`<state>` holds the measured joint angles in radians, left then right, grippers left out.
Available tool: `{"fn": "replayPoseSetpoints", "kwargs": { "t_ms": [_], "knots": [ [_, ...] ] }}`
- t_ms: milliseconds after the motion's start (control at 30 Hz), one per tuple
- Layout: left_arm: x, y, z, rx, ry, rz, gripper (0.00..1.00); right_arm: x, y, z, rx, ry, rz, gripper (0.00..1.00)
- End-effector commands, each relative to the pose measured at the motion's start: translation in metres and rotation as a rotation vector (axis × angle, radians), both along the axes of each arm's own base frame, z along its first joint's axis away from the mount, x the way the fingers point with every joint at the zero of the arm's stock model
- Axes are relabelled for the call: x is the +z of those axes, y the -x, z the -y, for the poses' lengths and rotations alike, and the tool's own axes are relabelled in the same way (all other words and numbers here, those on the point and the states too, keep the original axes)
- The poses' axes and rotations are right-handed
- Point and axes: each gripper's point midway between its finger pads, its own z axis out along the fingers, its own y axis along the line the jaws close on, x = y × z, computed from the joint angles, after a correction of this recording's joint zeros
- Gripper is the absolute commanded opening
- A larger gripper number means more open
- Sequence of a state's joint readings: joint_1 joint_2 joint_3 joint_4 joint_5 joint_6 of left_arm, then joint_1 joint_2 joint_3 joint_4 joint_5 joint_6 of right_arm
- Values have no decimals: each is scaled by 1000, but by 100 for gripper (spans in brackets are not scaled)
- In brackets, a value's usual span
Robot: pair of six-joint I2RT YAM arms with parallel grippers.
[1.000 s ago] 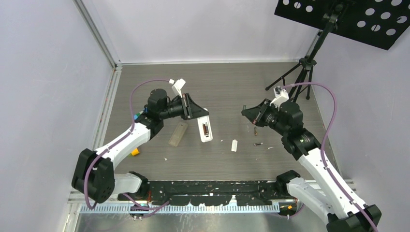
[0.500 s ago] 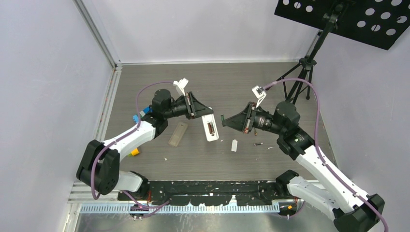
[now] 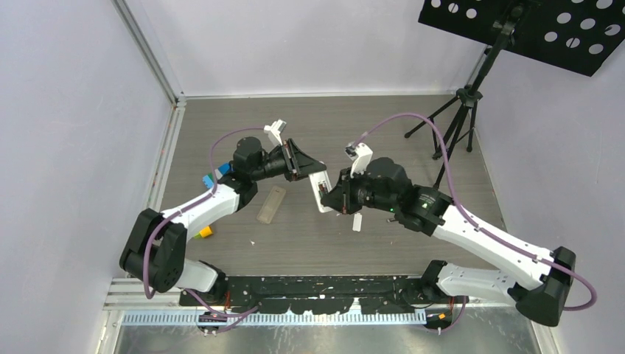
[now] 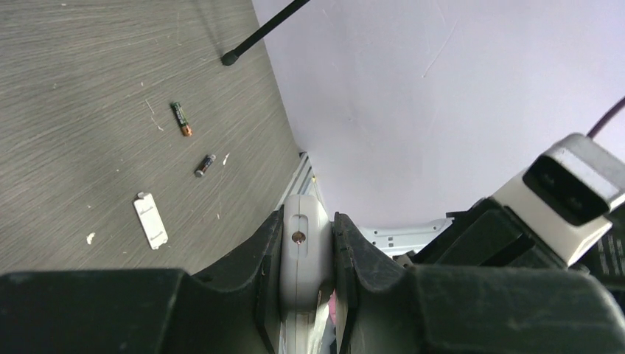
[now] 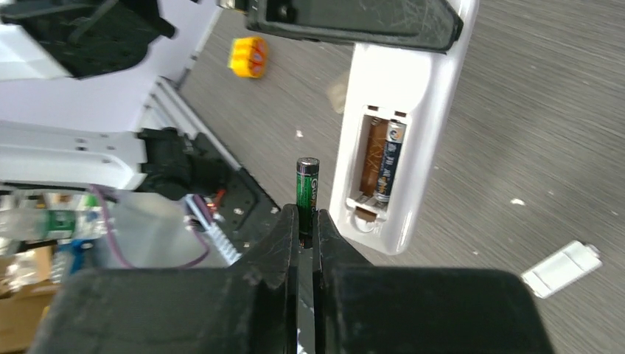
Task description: Load the batteries into the remote control
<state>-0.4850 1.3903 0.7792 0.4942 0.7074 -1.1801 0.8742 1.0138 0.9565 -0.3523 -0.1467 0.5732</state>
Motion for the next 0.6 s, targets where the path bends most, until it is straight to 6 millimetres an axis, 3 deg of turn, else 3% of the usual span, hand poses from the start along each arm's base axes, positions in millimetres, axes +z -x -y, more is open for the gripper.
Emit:
{"fn": "replayPoseSetpoints", "kwargs": {
  "t_ms": [0,300,567],
  "knots": [
    [12,-1,2,1,48,29,0,3,-24,10,-134,121,100,2],
    [5,-3,2,12,44,6,0,-1,-28,12,-165,153,107,5],
    [5,-4,4,9,61,-13,0,-2,-27,0,-135,139,100,6]
  ]
}}
